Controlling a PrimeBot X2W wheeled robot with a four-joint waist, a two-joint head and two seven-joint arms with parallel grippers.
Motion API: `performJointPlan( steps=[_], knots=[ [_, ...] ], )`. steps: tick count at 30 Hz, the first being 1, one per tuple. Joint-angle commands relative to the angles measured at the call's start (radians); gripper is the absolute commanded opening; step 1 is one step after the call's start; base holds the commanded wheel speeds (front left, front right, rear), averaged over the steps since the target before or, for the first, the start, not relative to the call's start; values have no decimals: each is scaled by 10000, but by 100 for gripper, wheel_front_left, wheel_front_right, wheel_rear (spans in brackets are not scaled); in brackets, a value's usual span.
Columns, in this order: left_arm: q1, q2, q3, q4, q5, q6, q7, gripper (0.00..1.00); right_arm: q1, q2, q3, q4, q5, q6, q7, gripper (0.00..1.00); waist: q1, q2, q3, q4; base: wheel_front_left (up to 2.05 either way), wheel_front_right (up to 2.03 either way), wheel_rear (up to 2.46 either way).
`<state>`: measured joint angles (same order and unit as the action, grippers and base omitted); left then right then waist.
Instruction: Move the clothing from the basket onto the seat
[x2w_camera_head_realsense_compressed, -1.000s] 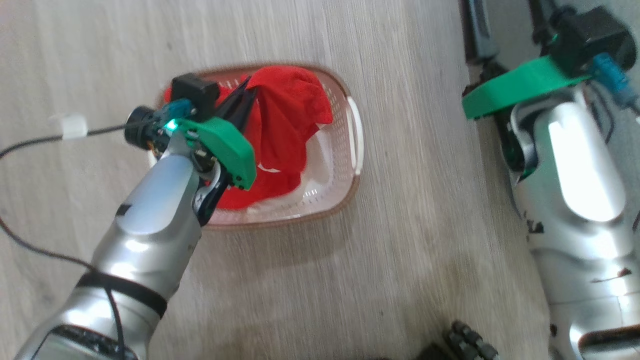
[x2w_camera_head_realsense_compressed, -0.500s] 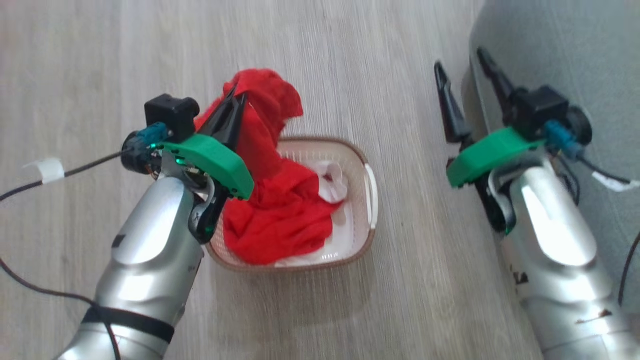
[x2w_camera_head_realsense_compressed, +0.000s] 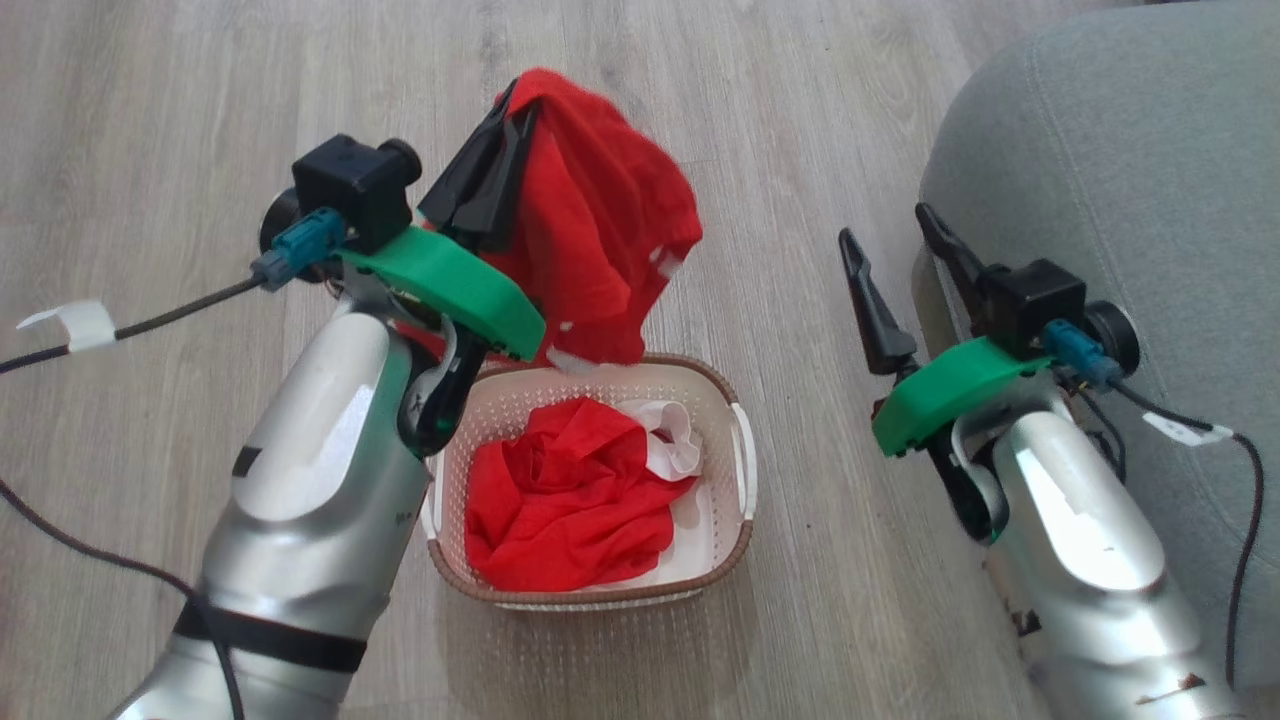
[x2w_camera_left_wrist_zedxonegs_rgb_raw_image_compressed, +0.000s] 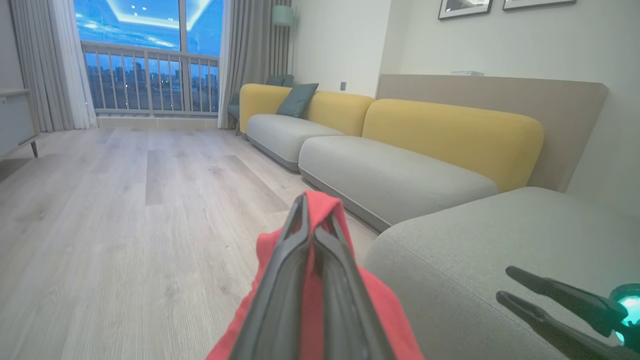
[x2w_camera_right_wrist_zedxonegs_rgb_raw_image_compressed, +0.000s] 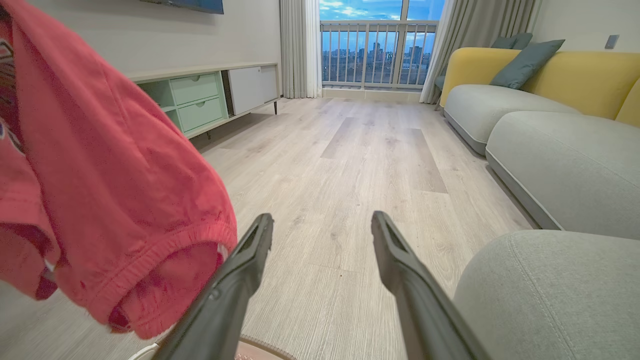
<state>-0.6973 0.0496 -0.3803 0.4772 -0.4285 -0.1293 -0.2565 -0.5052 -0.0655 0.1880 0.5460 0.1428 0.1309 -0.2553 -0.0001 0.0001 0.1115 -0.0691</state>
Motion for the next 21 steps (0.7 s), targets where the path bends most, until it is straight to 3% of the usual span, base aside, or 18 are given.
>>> performJointPlan(
  steps=[1,6,12,21],
  knots=[
    [-614,138,367,-525,84,-13,-53,0,-92,86,268,-325,87,-2,-65,100,1,-1,-25,-12,0,0,0],
    [-577,128,289,-823,126,-13,-53,0,-269,87,815,-606,399,-2,-65,100,1,-1,-22,-49,0,0,0],
    [-448,107,-58,-1098,43,-13,-53,0,-1357,-321,2528,-1084,865,-2,-65,100,1,-1,20,22,0,0,0],
    [-365,47,-1053,-1433,-392,-13,-53,0,-3383,-835,5837,1010,2360,-2,-61,100,1,-1,-119,516,0,0,0]
  ],
)
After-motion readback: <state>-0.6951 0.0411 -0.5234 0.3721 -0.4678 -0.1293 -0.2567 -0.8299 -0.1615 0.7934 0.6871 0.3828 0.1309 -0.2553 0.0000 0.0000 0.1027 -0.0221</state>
